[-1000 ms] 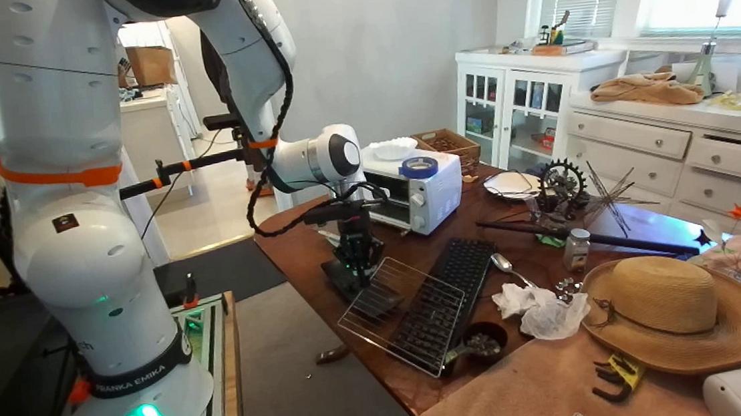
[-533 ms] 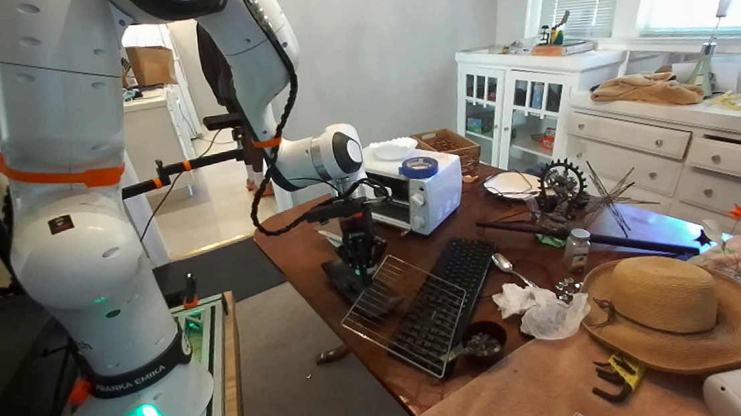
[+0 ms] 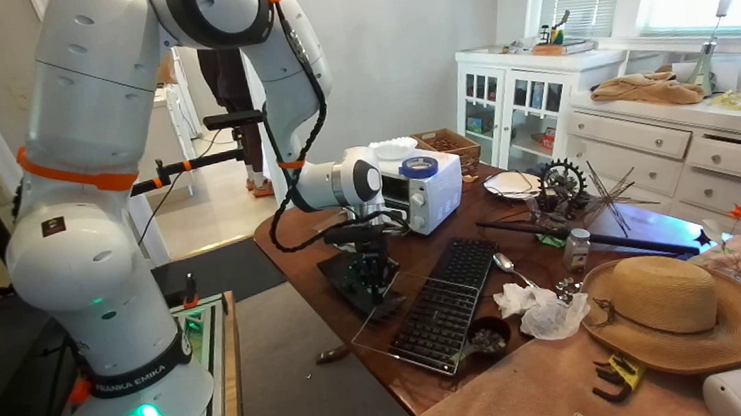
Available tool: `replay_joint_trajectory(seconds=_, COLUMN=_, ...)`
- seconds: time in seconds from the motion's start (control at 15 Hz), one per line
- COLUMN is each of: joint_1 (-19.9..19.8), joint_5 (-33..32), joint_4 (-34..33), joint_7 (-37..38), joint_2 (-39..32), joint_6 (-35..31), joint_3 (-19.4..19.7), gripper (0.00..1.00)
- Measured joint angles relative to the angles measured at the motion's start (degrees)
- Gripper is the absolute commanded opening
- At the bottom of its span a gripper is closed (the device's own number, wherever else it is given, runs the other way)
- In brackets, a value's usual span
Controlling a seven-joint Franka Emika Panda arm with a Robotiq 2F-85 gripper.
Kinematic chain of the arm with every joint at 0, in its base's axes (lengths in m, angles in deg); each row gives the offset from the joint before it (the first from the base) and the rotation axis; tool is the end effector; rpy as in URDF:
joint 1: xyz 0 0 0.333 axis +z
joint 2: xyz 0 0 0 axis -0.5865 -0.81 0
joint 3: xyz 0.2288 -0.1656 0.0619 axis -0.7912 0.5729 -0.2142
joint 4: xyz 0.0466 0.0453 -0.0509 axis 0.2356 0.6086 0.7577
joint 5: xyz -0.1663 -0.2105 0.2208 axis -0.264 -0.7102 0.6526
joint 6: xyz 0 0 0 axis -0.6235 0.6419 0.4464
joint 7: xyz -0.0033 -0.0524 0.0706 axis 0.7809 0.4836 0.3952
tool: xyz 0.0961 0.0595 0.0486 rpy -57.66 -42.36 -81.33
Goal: Put the metal object inside the mini oven
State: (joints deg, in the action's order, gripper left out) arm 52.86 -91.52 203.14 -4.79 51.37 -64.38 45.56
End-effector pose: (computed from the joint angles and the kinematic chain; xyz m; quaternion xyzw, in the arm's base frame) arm 0.4092 0.1601 0.1247 0.8982 0.3763 -0.1269 0.1887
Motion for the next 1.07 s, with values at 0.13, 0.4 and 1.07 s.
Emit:
replay_joint_trajectory(seconds=0.13, joint_1=-0.04, joint_5=0.03, joint_4=-1.06, joint_7=-0.37, joint_2=-0.74, joint_6=-0.70, joint_3=-0.04, gripper=0.31)
replay_joint_trajectory(seconds=0.4, joint_1=-0.03, joint_5=0.59, joint_4=-1.84, joint_7=-1.65, joint_2=-0.78, joint_6=-1.59, joint_3=-0.92, gripper=0.60)
replay_joint_trajectory(seconds=1.07, joint_1=2.38, joint_5=0.43, joint_4=-1.41, joint_7=1.78, joint_2=-0.78, joint_6=-1.95, joint_3=-1.55, gripper=1.00)
